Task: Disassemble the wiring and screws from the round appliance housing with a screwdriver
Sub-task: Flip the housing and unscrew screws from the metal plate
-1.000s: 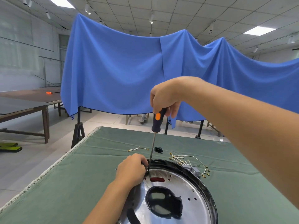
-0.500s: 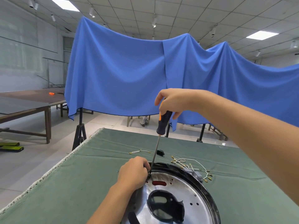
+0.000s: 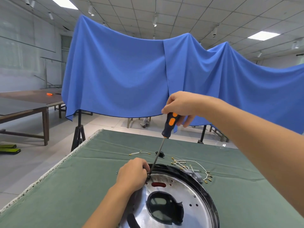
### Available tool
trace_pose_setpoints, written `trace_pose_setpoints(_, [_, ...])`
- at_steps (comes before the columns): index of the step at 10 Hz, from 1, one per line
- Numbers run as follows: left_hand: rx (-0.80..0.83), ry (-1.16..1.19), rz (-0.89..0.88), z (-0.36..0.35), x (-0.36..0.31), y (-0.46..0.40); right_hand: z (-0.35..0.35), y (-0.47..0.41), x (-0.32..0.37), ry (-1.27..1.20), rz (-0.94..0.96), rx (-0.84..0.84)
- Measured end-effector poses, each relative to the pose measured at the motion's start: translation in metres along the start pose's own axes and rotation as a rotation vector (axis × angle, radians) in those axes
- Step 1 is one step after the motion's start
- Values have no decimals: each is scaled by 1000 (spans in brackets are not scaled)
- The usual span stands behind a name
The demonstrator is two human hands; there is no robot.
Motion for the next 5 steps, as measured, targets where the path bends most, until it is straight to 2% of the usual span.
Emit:
trace_pose_setpoints(1, [6, -7, -6, 0, -1, 1, 0, 2, -6, 340, -70, -261])
trace_pose_setpoints(2, [4, -9, -10, 0, -1, 1, -2, -2, 0, 257, 9, -155])
trace_pose_setpoints(3, [1, -6, -9, 1, 0, 1, 1, 3, 12, -43, 92, 69])
trace_pose_setpoints(4, [2, -3, -6, 1, 0, 0, -2, 5, 12, -13, 78, 59])
trace_pose_setpoints(5, [6, -7, -5, 0, -1, 2, 0, 6, 5, 402, -42, -218])
Point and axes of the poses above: each hand's wrist, its own y-axis away from the middle knuckle, its own z-axis out of the back of the hand, x = y × z, the point moved 4 cm from there along -y, towards the middle knuckle, and after that the axes turned 3 degrees about -z, right-handed, at the moved point
